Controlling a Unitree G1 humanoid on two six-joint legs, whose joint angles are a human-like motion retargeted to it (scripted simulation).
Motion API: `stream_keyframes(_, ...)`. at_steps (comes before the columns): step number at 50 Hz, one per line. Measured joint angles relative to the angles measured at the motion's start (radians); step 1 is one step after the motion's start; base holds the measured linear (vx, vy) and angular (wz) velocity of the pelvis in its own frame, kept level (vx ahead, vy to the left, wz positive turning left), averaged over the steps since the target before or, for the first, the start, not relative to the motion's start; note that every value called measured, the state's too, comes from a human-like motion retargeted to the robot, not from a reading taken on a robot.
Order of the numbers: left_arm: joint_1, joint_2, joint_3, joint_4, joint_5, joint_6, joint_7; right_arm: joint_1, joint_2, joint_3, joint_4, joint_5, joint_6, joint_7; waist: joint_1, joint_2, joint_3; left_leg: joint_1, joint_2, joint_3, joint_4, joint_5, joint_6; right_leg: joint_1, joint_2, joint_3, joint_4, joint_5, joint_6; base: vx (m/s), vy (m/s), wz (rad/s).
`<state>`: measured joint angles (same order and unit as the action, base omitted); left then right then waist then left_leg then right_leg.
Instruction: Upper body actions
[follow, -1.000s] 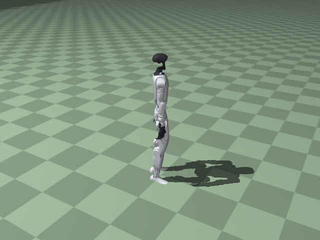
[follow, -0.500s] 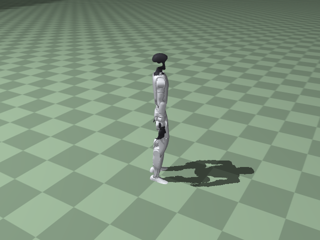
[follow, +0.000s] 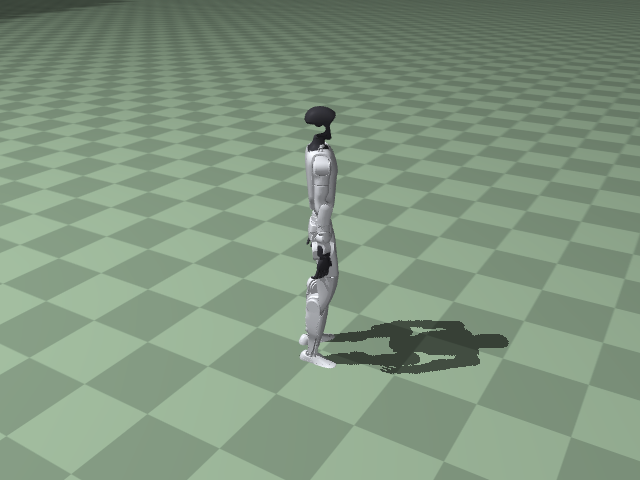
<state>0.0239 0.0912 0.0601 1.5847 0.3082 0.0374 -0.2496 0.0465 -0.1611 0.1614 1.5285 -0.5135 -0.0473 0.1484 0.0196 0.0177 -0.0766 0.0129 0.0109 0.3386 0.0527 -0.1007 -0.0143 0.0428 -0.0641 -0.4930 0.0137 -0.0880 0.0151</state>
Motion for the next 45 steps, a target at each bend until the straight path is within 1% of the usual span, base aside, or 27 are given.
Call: stream_keyframes(45, 0.001, -0.002, 0.005, 0.001, -0.003, -0.004, 0.004, -0.001, -0.001, 0.006, -0.002, -0.020, 0.004, -0.004, -0.009, 0.004, -0.002, 0.000, -0.002, -0.007, 0.003, -0.002, 0.000, 0.003, -0.003, -0.008, 0.001, -0.002, 0.001, 0.00, 0.00, 0.00)
